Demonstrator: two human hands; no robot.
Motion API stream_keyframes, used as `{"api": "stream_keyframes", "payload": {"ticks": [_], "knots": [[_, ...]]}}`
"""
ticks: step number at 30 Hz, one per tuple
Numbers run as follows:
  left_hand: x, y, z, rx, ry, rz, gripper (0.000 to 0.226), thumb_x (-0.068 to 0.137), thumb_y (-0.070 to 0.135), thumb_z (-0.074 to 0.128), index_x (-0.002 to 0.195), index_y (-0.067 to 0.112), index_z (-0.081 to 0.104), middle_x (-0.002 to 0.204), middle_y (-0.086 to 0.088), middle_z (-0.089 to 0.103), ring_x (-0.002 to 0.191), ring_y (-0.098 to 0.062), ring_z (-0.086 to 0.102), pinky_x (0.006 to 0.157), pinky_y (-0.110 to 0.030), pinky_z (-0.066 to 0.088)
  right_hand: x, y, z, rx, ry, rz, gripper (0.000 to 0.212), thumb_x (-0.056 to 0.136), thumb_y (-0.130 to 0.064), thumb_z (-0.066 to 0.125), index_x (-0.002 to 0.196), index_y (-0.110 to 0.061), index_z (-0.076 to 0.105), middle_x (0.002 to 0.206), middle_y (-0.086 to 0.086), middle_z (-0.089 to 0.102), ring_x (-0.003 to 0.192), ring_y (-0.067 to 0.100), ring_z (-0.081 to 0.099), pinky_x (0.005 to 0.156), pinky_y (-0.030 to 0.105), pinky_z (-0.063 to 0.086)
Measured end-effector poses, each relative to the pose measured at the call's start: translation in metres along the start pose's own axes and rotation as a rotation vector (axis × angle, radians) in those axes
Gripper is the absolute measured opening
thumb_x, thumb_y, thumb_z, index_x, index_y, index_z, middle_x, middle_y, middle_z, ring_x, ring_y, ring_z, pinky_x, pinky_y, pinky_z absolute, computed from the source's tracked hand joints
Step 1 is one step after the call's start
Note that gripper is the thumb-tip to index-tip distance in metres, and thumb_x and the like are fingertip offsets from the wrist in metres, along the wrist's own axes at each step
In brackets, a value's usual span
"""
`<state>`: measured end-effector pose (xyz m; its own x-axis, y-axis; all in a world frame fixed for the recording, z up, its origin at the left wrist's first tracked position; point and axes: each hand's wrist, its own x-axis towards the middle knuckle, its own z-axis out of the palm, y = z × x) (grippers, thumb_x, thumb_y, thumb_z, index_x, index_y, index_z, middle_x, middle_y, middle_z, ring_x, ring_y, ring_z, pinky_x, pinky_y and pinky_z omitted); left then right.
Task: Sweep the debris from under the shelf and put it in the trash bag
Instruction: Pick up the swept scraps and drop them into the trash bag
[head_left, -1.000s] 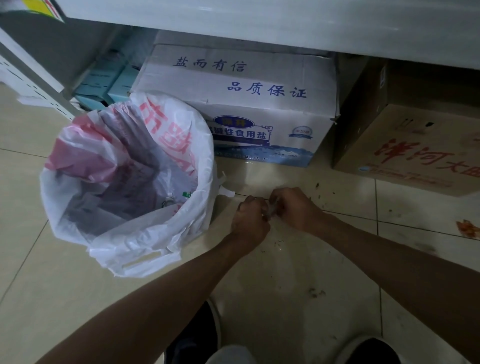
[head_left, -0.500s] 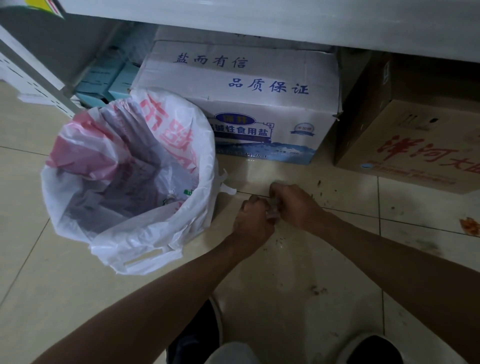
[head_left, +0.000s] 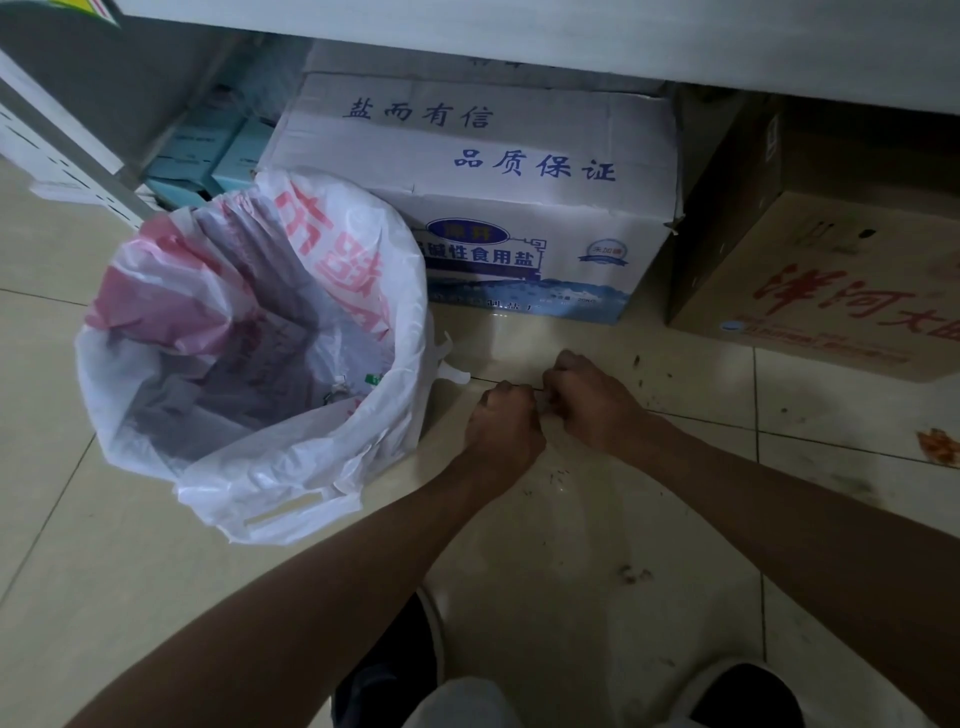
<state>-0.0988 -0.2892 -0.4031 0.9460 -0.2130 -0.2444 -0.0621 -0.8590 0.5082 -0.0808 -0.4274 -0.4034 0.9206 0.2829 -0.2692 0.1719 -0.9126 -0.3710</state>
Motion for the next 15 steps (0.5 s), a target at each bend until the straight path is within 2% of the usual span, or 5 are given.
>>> {"api": "stream_keyframes", "payload": {"ticks": [4, 6, 10, 15], "knots": [[-0.0006, 0.0023, -0.0017, 0.03, -0.04, -0.03, 0.025, 0.085, 0.008, 0.058, 0.11, 0.006, 0.06, 0.115, -0.012, 0.06, 0.109, -0.03, 0.056, 0.09, -0.036, 0.047, -0.0005, 0.0008, 0.0014, 0.102, 0.016, 0.044, 0.015, 0.075, 0.001, 0.058, 0.084, -0.01, 0.054, 0.092, 0.007, 0.057, 0.089, 0.025, 0.054, 0.061, 0.029, 0.035], [-0.0002, 0.0034, -0.0025, 0.027, -0.064, -0.035, 0.03, 0.082, 0.006, 0.06, 0.113, 0.005, 0.058, 0.118, -0.013, 0.058, 0.112, -0.031, 0.054, 0.091, -0.035, 0.046, 0.0006, 0.0025, 0.003, 0.18, 0.03, 0.075, 0.017, 0.071, 0.002, 0.061, 0.082, -0.01, 0.056, 0.084, 0.005, 0.06, 0.082, 0.026, 0.058, 0.06, 0.031, 0.041], [-0.0012, 0.0047, -0.0038, 0.044, -0.102, -0.022, 0.034, 0.08, 0.004, 0.06, 0.114, 0.006, 0.056, 0.117, -0.014, 0.058, 0.111, -0.031, 0.054, 0.09, -0.035, 0.044, 0.0034, 0.0035, 0.0034, 0.228, 0.043, 0.118, 0.013, 0.071, -0.003, 0.068, 0.081, -0.011, 0.065, 0.088, 0.008, 0.067, 0.082, 0.024, 0.062, 0.069, 0.034, 0.052], [0.0, 0.0057, -0.0039, 0.067, -0.114, 0.004, 0.029, 0.08, 0.0, 0.057, 0.108, 0.006, 0.057, 0.111, -0.014, 0.059, 0.103, -0.03, 0.057, 0.082, -0.032, 0.045, 0.0012, 0.0023, 0.004, 0.244, 0.033, 0.152, 0.008, 0.073, -0.005, 0.067, 0.078, -0.011, 0.066, 0.088, 0.007, 0.067, 0.081, 0.023, 0.063, 0.072, 0.037, 0.053]]}}
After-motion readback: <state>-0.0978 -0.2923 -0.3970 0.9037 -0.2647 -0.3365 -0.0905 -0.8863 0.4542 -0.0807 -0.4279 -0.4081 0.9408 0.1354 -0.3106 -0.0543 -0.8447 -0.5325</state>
